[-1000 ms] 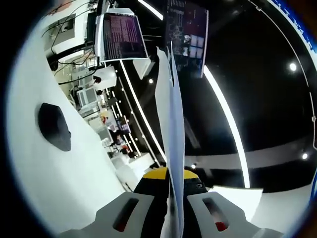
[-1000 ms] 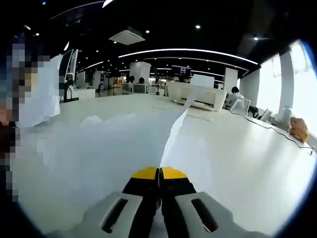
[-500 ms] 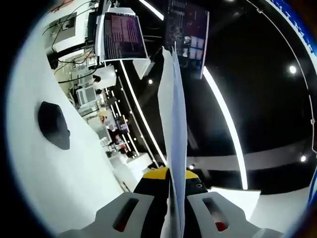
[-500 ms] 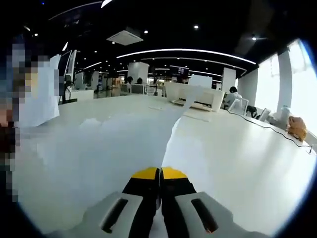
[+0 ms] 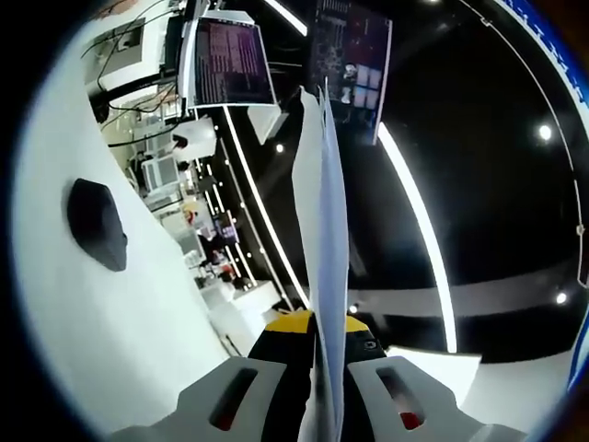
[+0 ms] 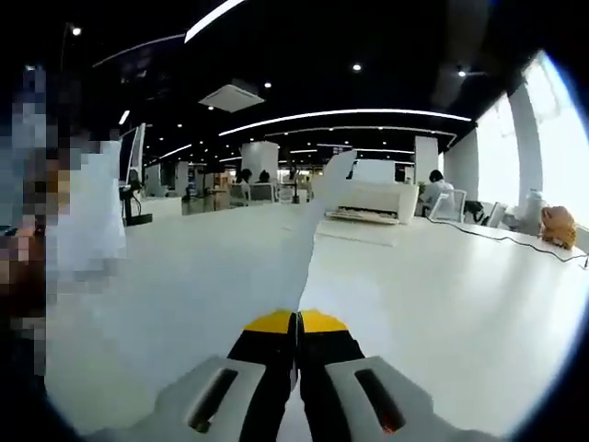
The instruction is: Organize the stack of printing papers by aligning and flattening the scattered papers on the table
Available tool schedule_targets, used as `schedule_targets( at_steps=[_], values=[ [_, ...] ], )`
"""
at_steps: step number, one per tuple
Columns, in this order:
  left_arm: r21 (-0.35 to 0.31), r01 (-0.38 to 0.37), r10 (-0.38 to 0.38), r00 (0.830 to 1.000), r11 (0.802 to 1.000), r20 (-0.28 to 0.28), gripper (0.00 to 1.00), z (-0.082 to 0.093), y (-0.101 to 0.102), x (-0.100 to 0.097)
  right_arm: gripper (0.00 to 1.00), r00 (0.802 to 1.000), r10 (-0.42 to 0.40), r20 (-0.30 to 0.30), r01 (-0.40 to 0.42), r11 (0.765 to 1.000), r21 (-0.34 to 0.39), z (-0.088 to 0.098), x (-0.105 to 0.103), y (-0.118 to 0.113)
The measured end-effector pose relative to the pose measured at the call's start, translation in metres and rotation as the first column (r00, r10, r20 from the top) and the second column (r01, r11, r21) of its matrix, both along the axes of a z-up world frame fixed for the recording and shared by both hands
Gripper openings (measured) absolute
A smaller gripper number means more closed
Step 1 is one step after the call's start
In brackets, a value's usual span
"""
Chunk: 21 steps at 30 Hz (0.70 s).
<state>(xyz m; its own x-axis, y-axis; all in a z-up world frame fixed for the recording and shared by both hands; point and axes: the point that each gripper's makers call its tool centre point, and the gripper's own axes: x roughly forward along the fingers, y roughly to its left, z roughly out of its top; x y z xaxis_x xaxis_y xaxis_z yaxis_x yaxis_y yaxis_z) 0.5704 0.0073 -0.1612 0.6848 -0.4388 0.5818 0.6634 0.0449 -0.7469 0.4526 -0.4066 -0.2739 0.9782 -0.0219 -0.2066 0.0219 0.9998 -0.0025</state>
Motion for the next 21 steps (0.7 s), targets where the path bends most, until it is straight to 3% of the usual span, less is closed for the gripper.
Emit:
schedule_targets(
  at_steps=[5, 12, 21],
  values=[
    [0.002, 0.002, -0.002, 1.000, 1.000, -0.001, 0.06, 0.000, -0.003, 0.001, 0.00, 0.998, 0.040, 0.048, -0.043, 0.997, 0.057, 0.023, 0.000, 0.016],
    [0.003, 0.010, -0.010, 1.000, 1.000, -0.004, 0.06, -0.001, -0.006, 0.002, 0.00, 0.970, 0.138, 0.202, -0.162, 0.981, 0.106, 0.100, 0.004, 0.058],
    [-0.001, 0.017, -0.017, 1.000, 1.000, -0.006, 0.06, -0.001, -0.005, -0.001, 0.00, 0.926, 0.241, 0.292, -0.268, 0.962, 0.056, 0.158, 0.006, 0.106]
  ],
)
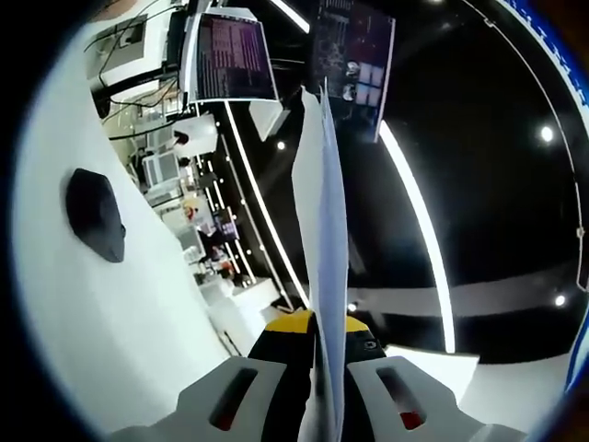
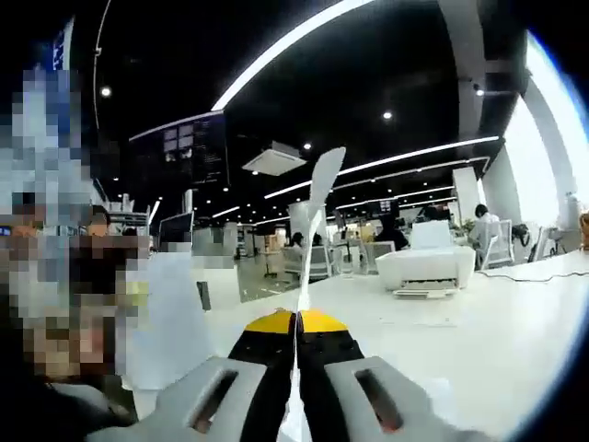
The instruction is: Organize the stack of printing papers by aligning and flattening the scattered papers on the table
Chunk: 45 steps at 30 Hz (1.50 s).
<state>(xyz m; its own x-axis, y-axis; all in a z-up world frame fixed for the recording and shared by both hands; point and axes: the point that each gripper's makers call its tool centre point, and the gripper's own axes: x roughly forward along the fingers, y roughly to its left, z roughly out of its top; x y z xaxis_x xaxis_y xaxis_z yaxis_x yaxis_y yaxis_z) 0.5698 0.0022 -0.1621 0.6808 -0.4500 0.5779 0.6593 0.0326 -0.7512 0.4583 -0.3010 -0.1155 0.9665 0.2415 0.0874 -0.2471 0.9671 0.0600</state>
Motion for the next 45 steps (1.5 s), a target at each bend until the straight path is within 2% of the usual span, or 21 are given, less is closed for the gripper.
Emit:
schedule_targets(
  at_steps=[1, 6, 9, 11, 15, 18, 21, 24, 26, 27, 31, 33, 35, 38, 40, 42, 44, 45],
  values=[
    [0.001, 0.001, -0.001, 1.000, 1.000, 0.001, 0.06, 0.000, 0.000, 0.000, 0.00, 1.000, 0.003, 0.002, -0.003, 1.000, -0.003, 0.001, 0.000, 0.002],
    [0.002, 0.008, -0.008, 1.000, 1.000, 0.003, 0.06, 0.000, -0.002, -0.001, 0.00, 0.993, 0.092, 0.069, -0.090, 0.995, -0.042, 0.036, -0.005, 0.043],
    [0.001, 0.010, -0.010, 1.000, 1.000, 0.000, 0.06, -0.001, -0.004, 0.000, 0.00, 0.987, 0.118, 0.106, -0.104, 0.987, -0.121, 0.056, -0.004, 0.062],
    [0.000, 0.013, -0.013, 1.000, 1.000, 0.004, 0.06, -0.001, -0.005, -0.001, 0.00, 0.977, 0.164, 0.139, -0.141, 0.977, -0.161, 0.075, -0.007, 0.084],
    [0.004, 0.017, -0.017, 1.000, 1.000, 0.014, 0.06, 0.000, -0.007, -0.004, 0.00, 0.947, 0.262, 0.186, -0.223, 0.953, -0.206, 0.104, -0.015, 0.123],
    [0.004, 0.022, -0.022, 1.000, 1.000, 0.009, 0.06, -0.001, -0.009, -0.004, 0.00, 0.911, 0.341, 0.233, -0.285, 0.927, -0.244, 0.128, -0.026, 0.155],
    [0.005, 0.025, -0.025, 1.000, 1.000, 0.002, 0.06, -0.002, -0.010, -0.004, 0.00, 0.872, 0.388, 0.298, -0.285, 0.898, -0.335, 0.152, -0.040, 0.182],
    [-0.001, 0.030, -0.030, 1.000, 1.000, -0.005, 0.06, -0.003, -0.009, -0.005, 0.00, 0.850, 0.413, 0.329, -0.296, 0.889, -0.349, 0.166, -0.051, 0.196],
    [-0.001, 0.030, -0.030, 1.000, 1.000, 0.005, 0.06, 0.000, -0.008, -0.007, 0.00, 0.828, 0.438, 0.350, -0.326, 0.884, -0.335, 0.171, -0.058, 0.201],
    [0.000, 0.029, -0.029, 1.000, 1.000, 0.007, 0.06, 0.000, -0.008, -0.007, 0.00, 0.825, 0.441, 0.353, -0.334, 0.885, -0.324, 0.170, -0.059, 0.201],
    [-0.005, 0.028, -0.028, 1.000, 1.000, 0.003, 0.06, -0.001, -0.006, -0.005, 0.00, 0.833, 0.435, 0.343, -0.364, 0.896, -0.255, 0.158, -0.049, 0.192],
    [-0.005, 0.028, -0.028, 1.000, 1.000, 0.002, 0.06, -0.002, -0.006, -0.005, 0.00, 0.832, 0.436, 0.342, -0.392, 0.900, -0.192, 0.151, -0.045, 0.185],
    [-0.001, 0.028, -0.028, 1.000, 1.000, 0.002, 0.06, -0.003, -0.007, -0.005, 0.00, 0.842, 0.457, 0.286, -0.438, 0.889, -0.132, 0.142, -0.035, 0.183],
    [0.001, 0.033, -0.033, 0.999, 0.999, -0.004, 0.06, -0.005, -0.009, -0.004, 0.00, 0.842, 0.455, 0.289, -0.429, 0.890, -0.152, 0.150, -0.028, 0.188],
    [0.002, 0.033, -0.033, 0.999, 0.999, -0.003, 0.06, -0.005, -0.010, -0.005, 0.00, 0.828, 0.473, 0.302, -0.440, 0.881, -0.175, 0.163, -0.029, 0.200],
    [0.002, 0.033, -0.033, 0.999, 0.999, -0.003, 0.06, -0.006, -0.011, -0.004, 0.00, 0.796, 0.505, 0.335, -0.459, 0.863, -0.212, 0.182, -0.038, 0.215],
    [0.000, 0.036, -0.036, 0.999, 0.999, -0.006, 0.06, -0.006, -0.012, -0.004, 0.00, 0.763, 0.527, 0.375, -0.466, 0.850, -0.247, 0.197, -0.049, 0.226],
    [-0.003, 0.037, -0.037, 0.999, 0.999, -0.007, 0.06, -0.006, -0.011, -0.004, 0.00, 0.728, 0.551, 0.408, -0.485, 0.835, -0.261, 0.209, -0.061, 0.236]
  ],
)
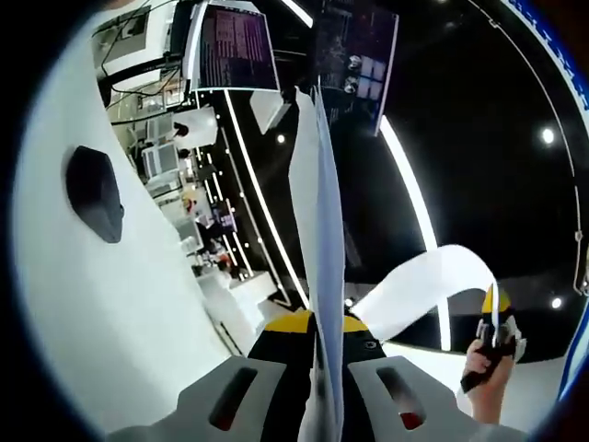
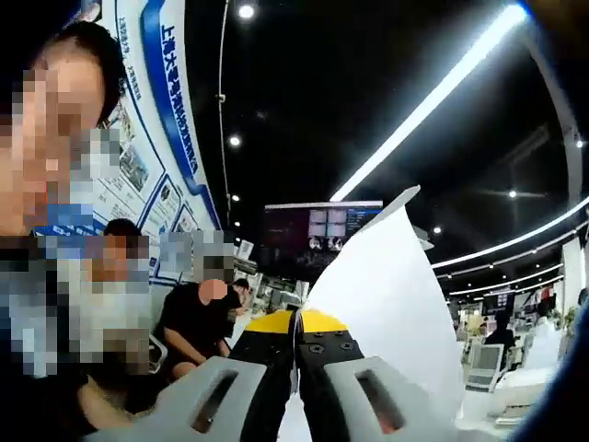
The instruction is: Organize the stack of printing papers by aligning and flattening the scattered papers on the table
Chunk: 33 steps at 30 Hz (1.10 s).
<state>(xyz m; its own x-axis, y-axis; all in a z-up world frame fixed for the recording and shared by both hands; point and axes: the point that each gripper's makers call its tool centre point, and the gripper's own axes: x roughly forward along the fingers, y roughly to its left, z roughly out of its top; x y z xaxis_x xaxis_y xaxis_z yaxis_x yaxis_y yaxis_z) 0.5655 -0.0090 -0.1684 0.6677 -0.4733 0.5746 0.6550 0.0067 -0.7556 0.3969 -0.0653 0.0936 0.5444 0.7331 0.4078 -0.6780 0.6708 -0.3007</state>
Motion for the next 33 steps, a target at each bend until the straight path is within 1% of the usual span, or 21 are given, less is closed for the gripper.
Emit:
schedule_targets(
  at_steps=[3, 5, 7, 8, 9, 11, 12, 13, 14, 15, 18, 19, 21, 22, 24, 25, 26, 28, 30, 31, 33],
  values=[
    [-0.009, 0.005, -0.005, 1.000, 1.000, -0.003, 0.06, 0.000, 0.001, 0.000, 0.00, 0.995, 0.079, 0.066, -0.080, 0.997, 0.006, 0.012, -0.024, 0.013],
    [-0.009, 0.005, -0.005, 1.000, 1.000, 0.001, 0.06, 0.001, 0.002, 0.000, 0.00, 0.994, 0.086, 0.068, -0.086, 0.996, -0.002, 0.006, -0.024, 0.013],
    [-0.015, 0.005, -0.005, 1.000, 1.000, 0.000, 0.06, 0.001, 0.004, 0.000, 0.00, 0.996, 0.068, 0.054, -0.068, 0.998, -0.005, -0.006, -0.015, 0.008],
    [-0.019, 0.006, -0.006, 1.000, 1.000, 0.003, 0.06, 0.002, 0.004, 0.000, 0.00, 0.999, 0.037, 0.002, -0.037, 0.999, 0.010, -0.023, 0.001, -0.003],
    [-0.020, 0.006, -0.006, 1.000, 1.000, 0.006, 0.06, 0.003, 0.005, 0.000, 0.00, 0.999, 0.010, -0.030, -0.009, 1.000, 0.025, -0.036, 0.015, -0.012],
    [-0.020, 0.007, -0.007, 1.000, 1.000, 0.010, 0.06, 0.004, 0.005, -0.002, 0.00, 0.992, -0.028, -0.121, 0.037, 0.997, 0.071, -0.069, 0.045, -0.034],
    [-0.022, 0.008, -0.008, 1.000, 1.000, 0.012, 0.06, 0.004, 0.005, -0.002, 0.00, 0.989, 0.016, -0.149, 0.001, 0.994, 0.113, -0.086, 0.053, -0.041],
    [-0.029, 0.011, -0.011, 1.000, 1.000, 0.012, 0.06, 0.004, 0.005, -0.002, 0.00, 0.981, 0.050, -0.190, -0.020, 0.987, 0.157, -0.105, 0.063, -0.049],
    [-0.036, 0.014, -0.014, 1.000, 0.999, 0.010, 0.06, 0.003, 0.005, -0.002, 0.00, 0.960, 0.067, -0.273, -0.010, 0.979, 0.203, -0.128, 0.076, -0.058],
    [-0.041, 0.018, -0.017, 1.000, 0.999, 0.008, 0.06, 0.003, 0.005, -0.003, 0.00, 0.943, 0.067, -0.327, 0.010, 0.974, 0.228, -0.149, 0.087, -0.067],
    [-0.048, 0.017, -0.016, 1.000, 0.999, 0.009, 0.06, 0.004, 0.007, -0.002, 0.00, 0.912, 0.095, -0.400, 0.035, 0.952, 0.305, -0.193, 0.105, -0.090],
    [-0.050, 0.015, -0.015, 1.000, 0.999, 0.005, 0.06, 0.003, 0.007, -0.002, 0.00, 0.890, 0.159, -0.428, 0.012, 0.929, 0.369, -0.205, 0.108, -0.100],
    [-0.072, 0.029, -0.030, 1.000, 0.997, -0.004, 0.06, 0.003, 0.007, 0.000, 0.00, 0.863, 0.222, -0.454, -0.004, 0.901, 0.434, -0.217, 0.109, -0.109],
    [-0.077, 0.036, -0.037, 0.999, 0.996, -0.012, 0.06, 0.002, 0.007, 0.001, 0.00, 0.841, 0.259, -0.475, -0.010, 0.885, 0.465, -0.224, 0.111, -0.112],
    [-0.081, 0.034, -0.035, 0.999, 0.996, -0.012, 0.06, 0.003, 0.007, 0.002, 0.00, 0.804, 0.270, -0.529, 0.014, 0.882, 0.471, -0.240, 0.115, -0.116],
    [-0.083, 0.036, -0.037, 0.999, 0.996, -0.011, 0.06, 0.004, 0.006, 0.003, 0.00, 0.791, 0.253, -0.557, 0.033, 0.891, 0.452, -0.248, 0.117, -0.116],
    [-0.080, 0.036, -0.037, 0.999, 0.996, -0.010, 0.06, 0.006, 0.005, 0.003, 0.00, 0.789, 0.219, -0.573, 0.063, 0.900, 0.431, -0.256, 0.121, -0.119],
    [-0.075, 0.036, -0.037, 0.999, 0.997, -0.010, 0.06, 0.006, 0.005, 0.004, 0.00, 0.798, 0.222, -0.560, 0.058, 0.897, 0.438, -0.258, 0.119, -0.116],
    [-0.087, 0.040, -0.041, 0.999, 0.995, -0.008, 0.06, 0.007, 0.005, 0.005, 0.00, 0.794, 0.240, -0.559, 0.045, 0.893, 0.447, -0.257, 0.115, -0.107],
    [-0.088, 0.038, -0.039, 0.999, 0.995, -0.008, 0.06, 0.007, 0.006, 0.005, 0.00, 0.801, 0.193, -0.567, 0.060, 0.916, 0.397, -0.262, 0.115, -0.103],
    [-0.085, 0.039, -0.040, 0.999, 0.996, -0.009, 0.06, 0.005, 0.006, 0.005, 0.00, 0.803, 0.174, -0.570, 0.067, 0.924, 0.377, -0.265, 0.115, -0.100]
  ],
)
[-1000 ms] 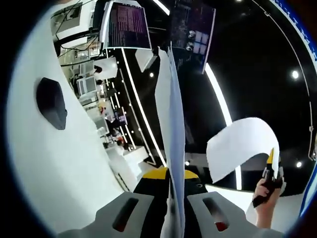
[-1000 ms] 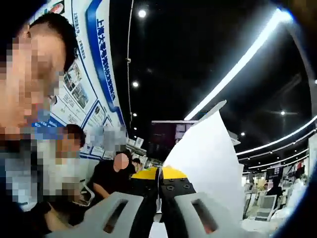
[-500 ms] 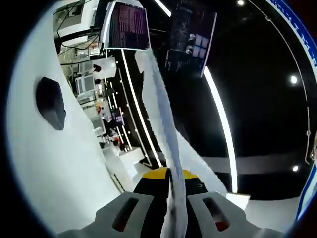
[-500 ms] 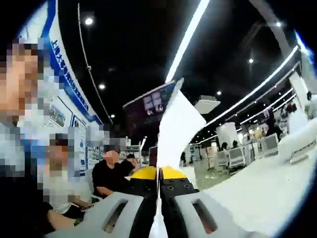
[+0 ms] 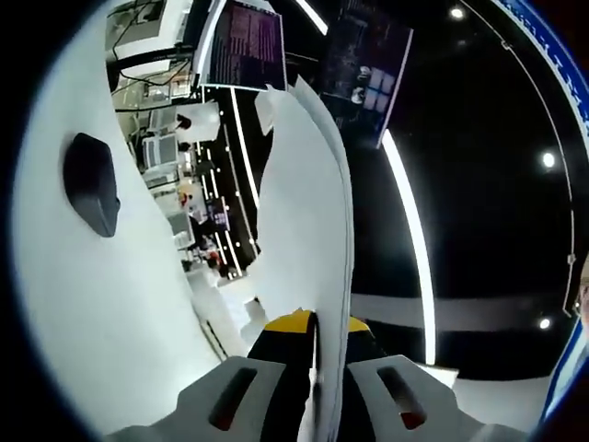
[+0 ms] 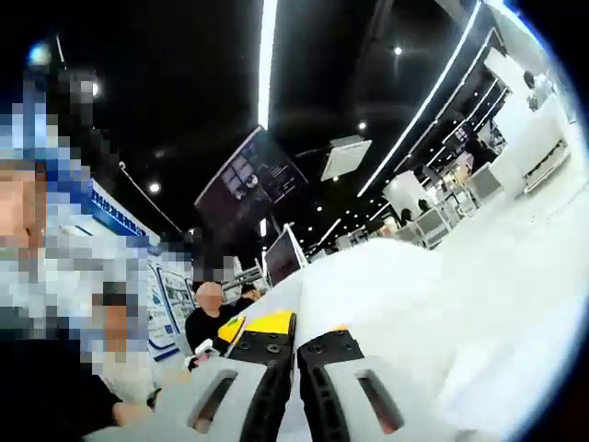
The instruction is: Organize the stack of printing papers by aligning and flattening the scattered papers on the table
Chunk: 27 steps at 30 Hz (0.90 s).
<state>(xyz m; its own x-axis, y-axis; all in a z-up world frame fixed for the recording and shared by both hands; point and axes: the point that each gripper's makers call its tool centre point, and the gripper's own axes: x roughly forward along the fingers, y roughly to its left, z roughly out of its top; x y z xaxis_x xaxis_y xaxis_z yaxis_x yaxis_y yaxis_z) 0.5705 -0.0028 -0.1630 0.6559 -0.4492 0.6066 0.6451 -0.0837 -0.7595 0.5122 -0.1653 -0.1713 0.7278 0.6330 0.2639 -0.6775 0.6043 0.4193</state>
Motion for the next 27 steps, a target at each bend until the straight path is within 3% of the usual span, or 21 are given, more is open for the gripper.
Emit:
schedule_targets(
  at_steps=[8, 18, 20, 22, 27],
  values=[
    [0.004, -0.008, 0.008, 1.000, 1.000, 0.003, 0.11, -0.006, 0.001, 0.003, 0.00, 0.999, -0.023, -0.034, 0.022, 0.999, -0.033, -0.015, 0.005, 0.011],
    [-0.017, -0.022, 0.021, 1.000, 1.000, -0.021, 0.13, -0.009, 0.005, 0.012, 0.00, 0.998, 0.012, -0.055, -0.014, 0.999, -0.038, -0.030, 0.004, 0.030],
    [-0.026, -0.016, 0.016, 0.999, 1.000, -0.033, 0.14, -0.011, 0.005, 0.013, 0.00, 0.998, 0.028, -0.048, -0.029, 0.999, -0.030, -0.032, 0.002, 0.033],
    [-0.078, -0.005, 0.001, 0.998, 0.997, -0.056, 0.15, -0.013, 0.008, 0.015, 0.00, 0.998, 0.042, -0.053, -0.042, 0.999, -0.014, -0.033, 0.002, 0.033],
    [-0.058, -0.009, 0.006, 0.998, 0.998, -0.068, 0.16, -0.019, 0.004, 0.016, 0.00, 0.992, 0.118, -0.044, -0.118, 0.993, -0.001, -0.034, -0.007, 0.048]
  ],
)
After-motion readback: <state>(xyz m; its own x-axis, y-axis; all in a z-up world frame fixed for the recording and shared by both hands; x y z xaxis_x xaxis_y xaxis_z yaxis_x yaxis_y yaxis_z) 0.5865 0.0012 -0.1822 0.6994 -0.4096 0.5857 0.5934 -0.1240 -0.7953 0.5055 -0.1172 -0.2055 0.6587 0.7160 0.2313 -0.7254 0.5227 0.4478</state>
